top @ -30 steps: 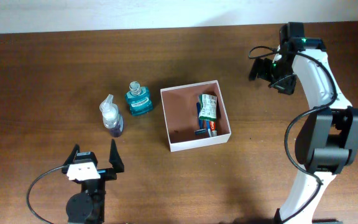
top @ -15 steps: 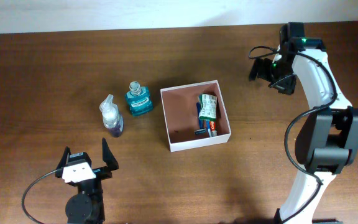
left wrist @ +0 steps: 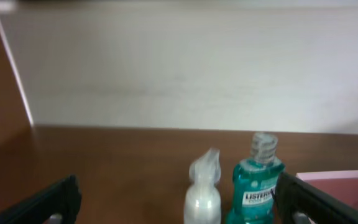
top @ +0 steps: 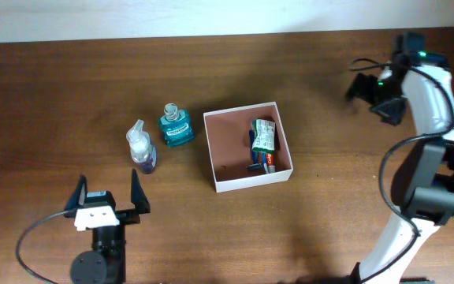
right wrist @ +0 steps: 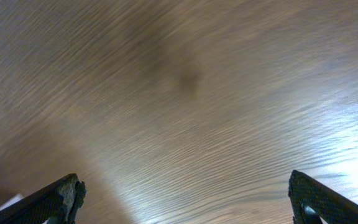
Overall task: Pack container
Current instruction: 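Move the left gripper over the white foam soap pump bottle, then close the left gripper on the soap bottle pump head, then lift the soap bottle with the left gripper and carry over the box, then lower the soap bottle into the box corner and open the left gripper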
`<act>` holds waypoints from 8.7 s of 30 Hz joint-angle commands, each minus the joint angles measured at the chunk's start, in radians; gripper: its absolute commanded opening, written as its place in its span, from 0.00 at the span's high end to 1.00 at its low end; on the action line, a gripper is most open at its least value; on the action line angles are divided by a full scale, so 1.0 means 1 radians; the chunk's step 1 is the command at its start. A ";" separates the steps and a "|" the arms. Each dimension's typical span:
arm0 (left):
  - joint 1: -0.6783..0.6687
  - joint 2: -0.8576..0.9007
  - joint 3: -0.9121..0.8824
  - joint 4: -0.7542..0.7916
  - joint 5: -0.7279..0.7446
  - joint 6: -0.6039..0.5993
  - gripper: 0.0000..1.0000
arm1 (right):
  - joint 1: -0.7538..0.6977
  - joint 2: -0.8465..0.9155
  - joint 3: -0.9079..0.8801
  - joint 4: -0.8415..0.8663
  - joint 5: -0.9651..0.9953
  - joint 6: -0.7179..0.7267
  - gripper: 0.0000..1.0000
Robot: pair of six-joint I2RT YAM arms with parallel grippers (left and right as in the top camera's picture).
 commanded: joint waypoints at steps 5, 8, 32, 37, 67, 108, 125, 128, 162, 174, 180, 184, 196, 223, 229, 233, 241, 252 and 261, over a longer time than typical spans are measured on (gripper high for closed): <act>0.006 0.361 0.323 0.000 0.045 0.190 0.01 | -0.096 0.002 -0.007 0.003 0.013 0.001 0.02; 0.006 0.560 0.463 -0.011 0.118 0.193 0.01 | -0.116 0.002 -0.007 0.003 0.013 0.001 0.02; 0.006 1.228 1.135 -0.266 0.642 0.255 0.01 | -0.121 0.002 -0.007 0.003 0.013 0.001 0.02; 0.000 1.246 1.135 -0.289 0.633 0.245 0.01 | -0.120 0.002 -0.007 0.003 0.013 0.001 0.02; 0.113 1.373 1.170 -0.895 0.262 -0.061 0.09 | -0.120 0.002 -0.007 0.003 0.013 0.001 0.02; 0.110 1.514 1.170 -0.899 0.322 -0.061 0.64 | -0.120 0.002 -0.007 0.003 0.013 0.001 0.02; 0.110 1.506 1.311 -0.964 0.318 -0.052 0.76 | -0.120 0.002 -0.007 0.003 0.013 0.001 0.02; 0.109 1.506 1.362 -1.017 0.291 -0.052 0.77 | -0.120 0.002 -0.007 0.003 0.013 0.001 0.01; -0.283 1.527 1.749 -0.784 0.233 0.129 0.78 | -0.120 0.002 -0.007 0.003 0.013 0.001 0.02; -0.307 1.672 1.749 -0.757 0.488 0.206 0.77 | -0.120 0.002 -0.007 0.003 0.013 0.001 0.01; -0.307 1.734 1.749 -0.749 0.567 0.219 0.77 | -0.120 0.002 -0.007 0.003 0.013 0.001 0.02; -0.307 1.769 1.749 -0.743 0.567 0.219 0.77 | -0.120 0.002 -0.007 0.003 0.013 0.001 0.02; -0.307 1.854 1.749 -0.751 0.711 0.290 0.77 | -0.120 0.002 -0.007 0.003 0.013 0.001 0.01; -0.305 1.860 1.749 -0.880 0.746 0.422 0.78 | -0.120 0.002 -0.007 0.003 0.013 0.001 0.02; -0.305 1.860 1.749 -0.882 0.746 0.452 0.84 | -0.120 0.002 -0.007 0.003 0.013 0.001 0.02; -0.304 1.860 1.753 -0.882 0.746 0.465 0.84 | -0.120 0.002 -0.007 0.003 0.013 0.001 0.01; -0.303 1.854 1.812 -0.882 0.746 0.465 0.92 | -0.120 0.002 -0.007 0.003 0.013 0.001 0.02; -0.297 1.856 1.831 -0.898 0.745 0.466 0.92 | -0.120 0.002 -0.007 0.003 0.013 0.001 0.02; -0.280 1.859 1.831 -0.964 0.738 0.570 0.90 | -0.120 0.002 -0.007 0.003 0.013 0.001 0.02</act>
